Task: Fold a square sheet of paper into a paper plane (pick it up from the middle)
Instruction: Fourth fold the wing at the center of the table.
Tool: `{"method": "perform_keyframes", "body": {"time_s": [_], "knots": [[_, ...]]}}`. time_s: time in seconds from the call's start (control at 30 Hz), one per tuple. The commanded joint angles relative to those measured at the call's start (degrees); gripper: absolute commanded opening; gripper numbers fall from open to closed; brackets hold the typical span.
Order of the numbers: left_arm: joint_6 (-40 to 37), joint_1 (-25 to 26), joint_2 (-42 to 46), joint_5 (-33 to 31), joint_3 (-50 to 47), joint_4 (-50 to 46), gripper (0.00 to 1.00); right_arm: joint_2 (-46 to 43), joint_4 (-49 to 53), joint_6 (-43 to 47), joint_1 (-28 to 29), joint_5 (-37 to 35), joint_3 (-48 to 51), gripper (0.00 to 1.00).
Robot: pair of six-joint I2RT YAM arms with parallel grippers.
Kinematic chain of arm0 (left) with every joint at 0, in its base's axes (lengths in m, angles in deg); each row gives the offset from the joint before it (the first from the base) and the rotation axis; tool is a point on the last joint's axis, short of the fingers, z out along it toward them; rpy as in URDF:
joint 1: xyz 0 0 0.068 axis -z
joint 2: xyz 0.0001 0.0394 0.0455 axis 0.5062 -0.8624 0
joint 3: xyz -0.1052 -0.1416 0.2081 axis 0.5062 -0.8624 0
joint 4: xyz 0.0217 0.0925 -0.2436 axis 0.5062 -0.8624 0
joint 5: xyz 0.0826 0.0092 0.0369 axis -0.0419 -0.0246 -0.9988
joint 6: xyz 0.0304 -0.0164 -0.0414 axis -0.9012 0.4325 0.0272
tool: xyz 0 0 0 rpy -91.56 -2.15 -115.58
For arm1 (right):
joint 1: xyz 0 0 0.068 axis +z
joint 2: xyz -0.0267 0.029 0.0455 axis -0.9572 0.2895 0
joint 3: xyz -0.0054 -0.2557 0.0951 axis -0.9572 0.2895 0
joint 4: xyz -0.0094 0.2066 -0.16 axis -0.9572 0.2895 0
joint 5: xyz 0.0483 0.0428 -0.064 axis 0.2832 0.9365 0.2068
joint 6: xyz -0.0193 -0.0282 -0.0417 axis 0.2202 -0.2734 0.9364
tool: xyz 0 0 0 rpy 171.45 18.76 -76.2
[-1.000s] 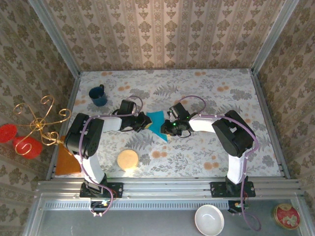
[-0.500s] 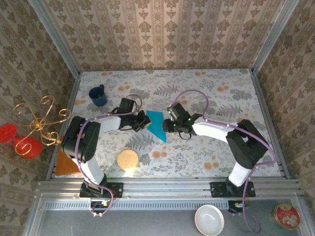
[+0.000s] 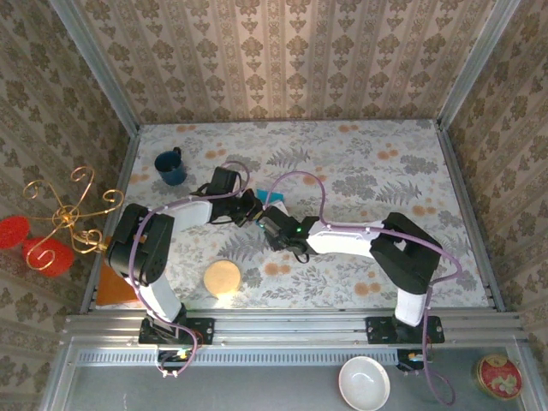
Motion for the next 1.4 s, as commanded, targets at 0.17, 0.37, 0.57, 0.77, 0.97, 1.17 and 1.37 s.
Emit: {"method": "perform_keyframes", "body": {"time_s": [0.17,0.37,0.57,0.77,0.97,1.17,1.37], "knots": [[1.2,1.2,0.4,-0.3,1.3,-2.0,0.05,2.9,2.3,0.2,0.1,-4.7,-2.9,0.41],[1.2,1.2,0.5,-0.4,1.3,-2.3,0.05,3.3,3.4,-0.2,0.1,-7.6,-2.9,0.38],[1.2,1.1,0.5,-0.6,1.4,-2.5,0.05,3.1,3.5,0.1,0.1,-8.2,-1.6,0.37],[1.1,0.9,0.5,-0.6,1.4,-2.7,0.05,3.4,3.4,0.5,0.1,-8.2,-1.3,0.34],[0.9,0.9,0.6,-0.5,1.7,-3.1,0.07,3.7,3.4,1.3,0.1,-7.9,-1.4,0.26],[0.4,0.1,1.1,-0.8,1.8,-3.7,0.15,3.6,2.4,3.0,0.0,-6.4,-0.8,0.17],[-3.8,-3.9,2.1,-3.3,2.6,-7.5,0.32,4.2,0.8,4.0,0.0,-2.9,0.2,0.11]]}}
